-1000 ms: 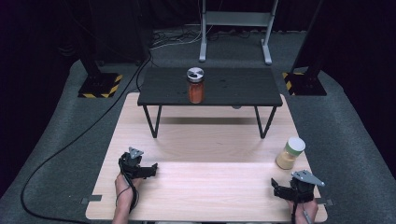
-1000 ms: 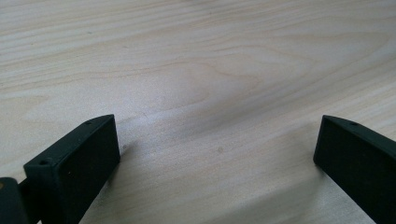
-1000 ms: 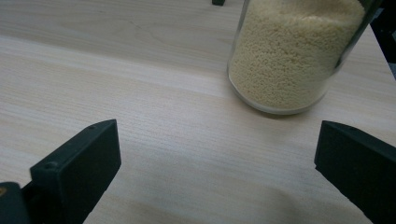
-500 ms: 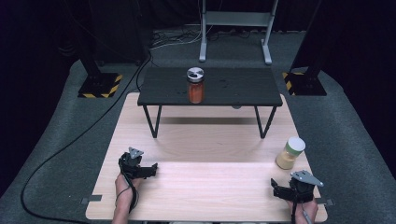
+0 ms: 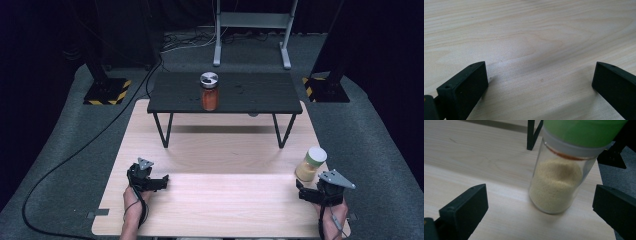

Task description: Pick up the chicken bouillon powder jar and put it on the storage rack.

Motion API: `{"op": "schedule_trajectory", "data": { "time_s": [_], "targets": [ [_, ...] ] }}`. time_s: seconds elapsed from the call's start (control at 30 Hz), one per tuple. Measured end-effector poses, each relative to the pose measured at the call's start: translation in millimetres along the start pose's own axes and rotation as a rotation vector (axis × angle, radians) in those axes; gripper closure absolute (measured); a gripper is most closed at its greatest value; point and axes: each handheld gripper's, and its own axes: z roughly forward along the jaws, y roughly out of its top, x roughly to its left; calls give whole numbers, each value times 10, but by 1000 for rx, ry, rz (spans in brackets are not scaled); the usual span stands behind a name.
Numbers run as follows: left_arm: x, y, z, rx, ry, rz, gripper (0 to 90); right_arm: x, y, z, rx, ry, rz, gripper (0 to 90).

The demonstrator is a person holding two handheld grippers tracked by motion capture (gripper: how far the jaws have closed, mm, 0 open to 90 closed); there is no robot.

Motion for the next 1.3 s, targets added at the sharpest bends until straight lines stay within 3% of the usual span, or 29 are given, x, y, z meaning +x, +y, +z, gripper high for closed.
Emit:
{"op": "schedule_trajectory", "data": {
  "time_s": [0.53, 1.03, 1.3],
  "targets": [
    [0, -2, 1, -1, 0, -1, 0, -282, 223, 308, -8, 49, 32, 0],
    [0, 0, 1, 0, 0, 0, 0, -359, 275, 448, 0, 45, 47, 1],
    [0, -1, 1, -1, 0, -1, 0, -456, 248, 498, 24, 93, 63, 155]
  ]
}}
